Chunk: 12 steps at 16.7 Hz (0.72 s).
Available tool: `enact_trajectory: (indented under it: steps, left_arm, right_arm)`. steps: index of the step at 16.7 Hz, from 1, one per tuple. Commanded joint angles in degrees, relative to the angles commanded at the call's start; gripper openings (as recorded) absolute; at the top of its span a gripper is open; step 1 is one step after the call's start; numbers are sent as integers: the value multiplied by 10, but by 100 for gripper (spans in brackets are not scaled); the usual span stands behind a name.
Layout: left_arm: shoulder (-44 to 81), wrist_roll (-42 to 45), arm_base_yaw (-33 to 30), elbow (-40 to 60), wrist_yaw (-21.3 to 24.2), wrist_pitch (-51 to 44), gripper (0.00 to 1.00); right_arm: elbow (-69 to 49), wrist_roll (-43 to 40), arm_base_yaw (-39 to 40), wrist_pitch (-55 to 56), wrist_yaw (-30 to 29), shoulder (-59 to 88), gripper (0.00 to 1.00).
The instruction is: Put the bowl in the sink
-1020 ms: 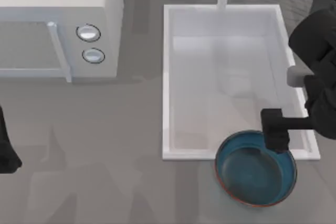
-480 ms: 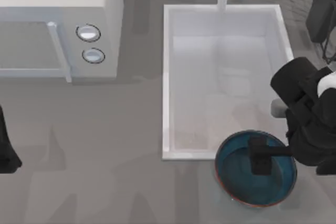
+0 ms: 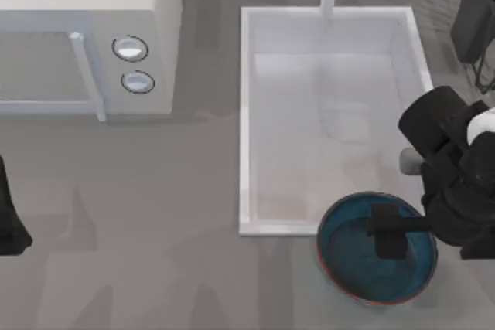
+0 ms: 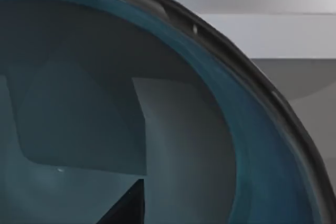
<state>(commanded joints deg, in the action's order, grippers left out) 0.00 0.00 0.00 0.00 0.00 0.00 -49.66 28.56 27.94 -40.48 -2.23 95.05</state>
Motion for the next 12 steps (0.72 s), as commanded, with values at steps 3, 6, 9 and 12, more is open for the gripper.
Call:
enact_trajectory:
  steps: [3, 6, 9, 12]
  left_arm:
    - [0, 0, 0, 0, 0, 0, 100]
    - [0, 0, 0, 0, 0, 0, 100]
    - [0, 0, 0, 0, 0, 0, 100]
    - [0, 0, 0, 0, 0, 0, 100]
  right_arm:
    - [0, 0, 0, 0, 0, 0, 47]
    - [0, 0, 0, 0, 0, 0, 25]
    - [0, 0, 0, 0, 0, 0, 2]
    - [0, 0, 0, 0, 0, 0, 0]
